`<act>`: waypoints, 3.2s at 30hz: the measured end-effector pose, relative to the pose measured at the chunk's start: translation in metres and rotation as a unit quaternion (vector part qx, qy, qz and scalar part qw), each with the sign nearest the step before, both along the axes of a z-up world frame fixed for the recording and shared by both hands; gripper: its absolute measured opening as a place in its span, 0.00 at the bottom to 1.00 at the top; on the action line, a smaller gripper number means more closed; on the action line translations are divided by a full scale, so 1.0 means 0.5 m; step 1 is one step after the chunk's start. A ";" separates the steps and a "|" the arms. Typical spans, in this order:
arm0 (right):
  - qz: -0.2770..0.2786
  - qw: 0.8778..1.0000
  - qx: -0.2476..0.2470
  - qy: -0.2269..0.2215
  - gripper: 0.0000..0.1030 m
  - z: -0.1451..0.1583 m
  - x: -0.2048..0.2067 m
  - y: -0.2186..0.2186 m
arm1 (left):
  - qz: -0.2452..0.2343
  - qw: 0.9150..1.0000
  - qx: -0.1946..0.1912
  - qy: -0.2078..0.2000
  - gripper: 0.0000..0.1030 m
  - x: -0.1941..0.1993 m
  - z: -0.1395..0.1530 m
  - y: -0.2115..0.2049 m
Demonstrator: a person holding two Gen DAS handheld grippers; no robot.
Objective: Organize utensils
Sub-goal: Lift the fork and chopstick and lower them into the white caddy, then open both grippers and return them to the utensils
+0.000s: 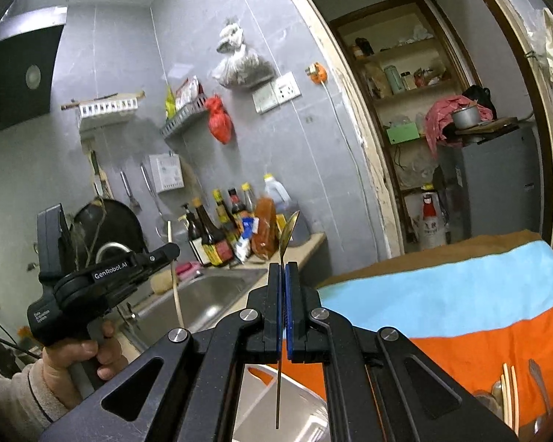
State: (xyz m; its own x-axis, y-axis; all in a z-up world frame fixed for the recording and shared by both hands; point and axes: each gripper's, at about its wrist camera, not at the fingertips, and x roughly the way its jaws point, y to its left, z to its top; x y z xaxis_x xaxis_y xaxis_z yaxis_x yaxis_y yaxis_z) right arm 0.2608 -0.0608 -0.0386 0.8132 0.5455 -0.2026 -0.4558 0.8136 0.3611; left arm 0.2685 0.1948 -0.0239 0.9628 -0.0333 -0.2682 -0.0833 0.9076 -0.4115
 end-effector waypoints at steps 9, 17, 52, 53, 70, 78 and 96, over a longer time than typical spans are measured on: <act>-0.001 1.000 -0.016 -0.004 0.02 -0.045 0.000 0.011 | -0.008 0.999 0.048 0.009 0.05 -0.004 -0.045 -0.038; 0.010 0.999 -0.038 0.008 0.02 -0.061 -0.006 0.019 | -0.040 0.998 0.044 0.037 0.05 -0.010 -0.042 -0.043; -0.107 0.993 -0.035 -0.037 0.99 0.108 -0.098 -0.282 | 0.002 0.998 0.058 -0.027 1.00 -0.110 0.090 -0.278; -0.113 0.992 -0.039 -0.039 0.99 0.111 -0.102 -0.292 | -0.002 0.997 0.067 -0.028 1.00 -0.111 0.090 -0.296; -0.171 0.983 -0.063 -0.021 0.99 0.082 -0.136 -0.472 | -0.048 0.995 0.091 0.006 1.00 -0.130 0.014 -0.500; -0.173 0.982 -0.073 0.031 0.99 0.007 -0.101 -0.533 | -0.072 0.990 0.093 0.075 1.00 -0.102 -0.054 -0.550; -0.065 0.978 -0.080 0.179 0.47 -0.233 0.037 -0.552 | -0.118 0.971 0.073 0.197 0.69 0.002 -0.207 -0.602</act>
